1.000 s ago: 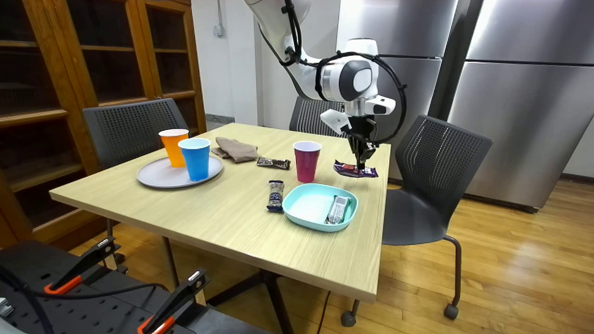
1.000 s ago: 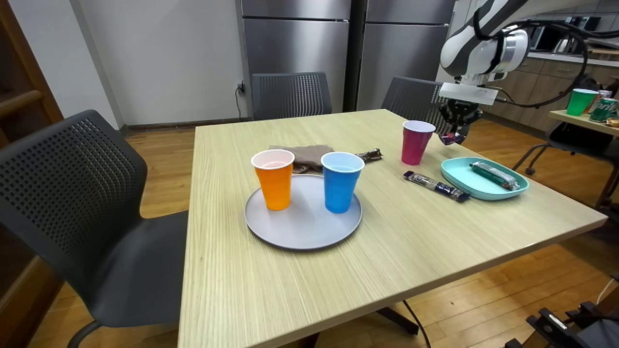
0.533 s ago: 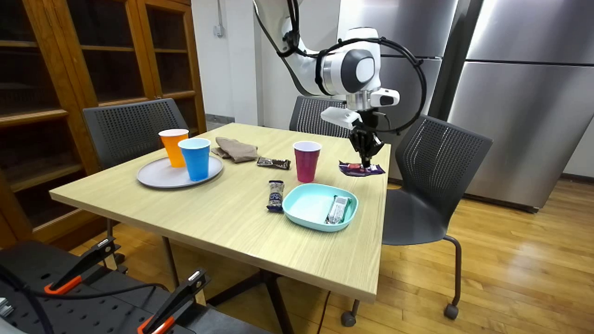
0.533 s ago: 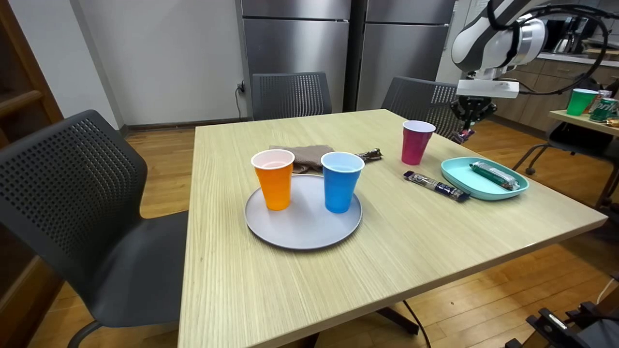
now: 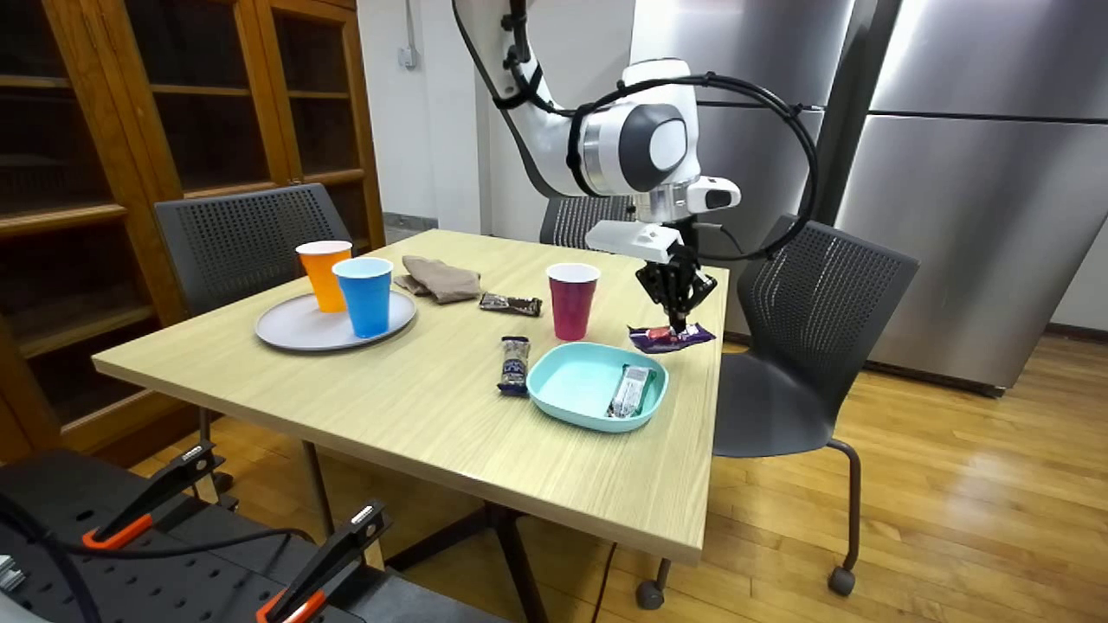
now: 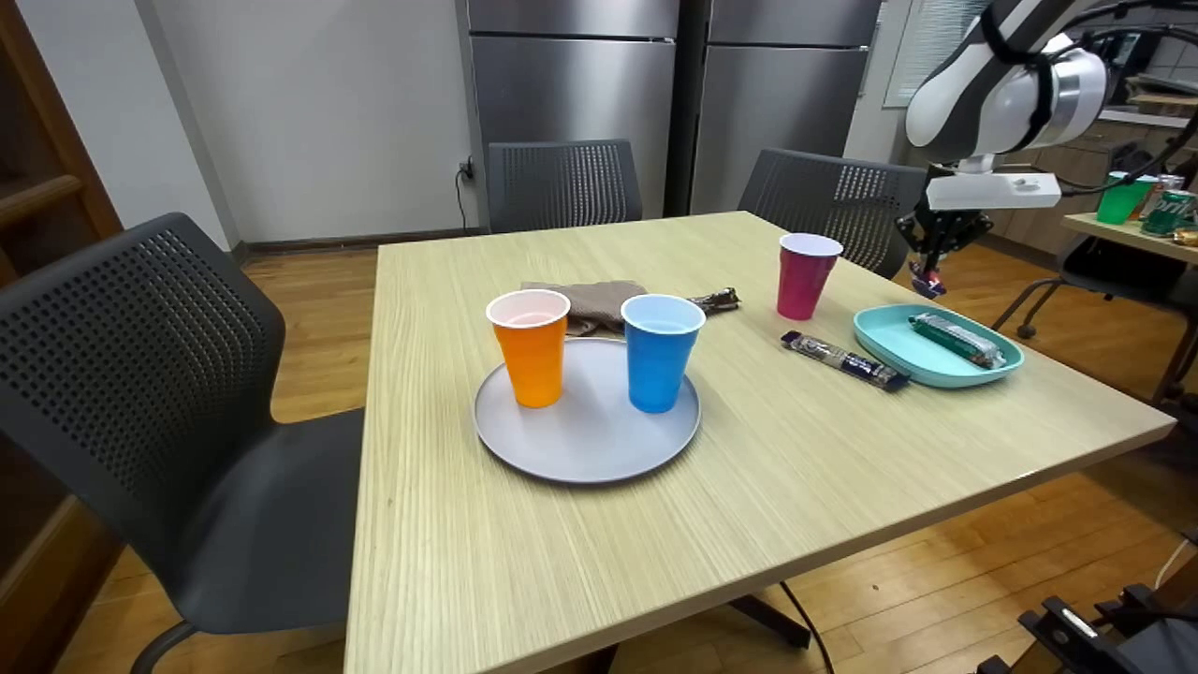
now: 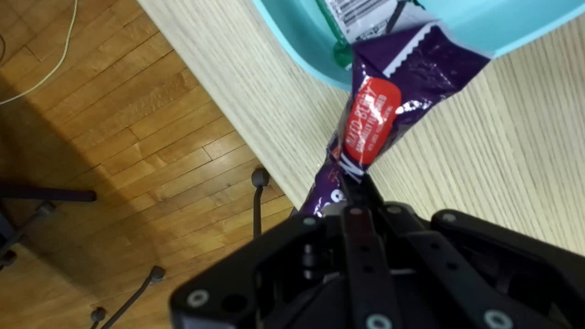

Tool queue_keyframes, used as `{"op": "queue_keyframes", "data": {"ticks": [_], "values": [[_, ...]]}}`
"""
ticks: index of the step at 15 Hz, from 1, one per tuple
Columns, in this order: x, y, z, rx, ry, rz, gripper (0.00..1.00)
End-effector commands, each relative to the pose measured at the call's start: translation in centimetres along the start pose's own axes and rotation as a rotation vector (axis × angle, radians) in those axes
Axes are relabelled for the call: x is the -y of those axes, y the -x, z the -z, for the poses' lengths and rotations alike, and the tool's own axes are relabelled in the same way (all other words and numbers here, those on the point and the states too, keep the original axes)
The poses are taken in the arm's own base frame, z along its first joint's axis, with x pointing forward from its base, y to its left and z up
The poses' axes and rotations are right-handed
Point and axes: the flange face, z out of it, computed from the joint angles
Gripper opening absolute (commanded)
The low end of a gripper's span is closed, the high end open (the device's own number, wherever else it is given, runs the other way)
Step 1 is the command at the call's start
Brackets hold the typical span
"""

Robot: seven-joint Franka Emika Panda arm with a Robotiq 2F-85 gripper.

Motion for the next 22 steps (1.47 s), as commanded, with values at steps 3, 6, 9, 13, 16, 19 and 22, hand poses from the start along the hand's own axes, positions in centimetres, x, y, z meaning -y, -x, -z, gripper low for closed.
{"op": "queue_keyframes", "data": {"ticks": [3,6,9,13,16,19,22], "values": [[0.1,4.2,2.8,-0.027,-0.038,0.155,0.0],[0.6,5.6,3.7,-0.029,-0.056,0.221,0.0],[1.1,6.9,4.1,-0.011,-0.053,0.302,0.0],[1.7,8.1,4.0,0.002,-0.04,0.401,0.0],[2.4,8.7,3.4,0.019,-0.046,0.498,0.0],[3.1,9.3,3.2,0.022,-0.057,0.588,0.0],[3.3,9.6,3.1,0.03,-0.059,0.66,0.0]]}}
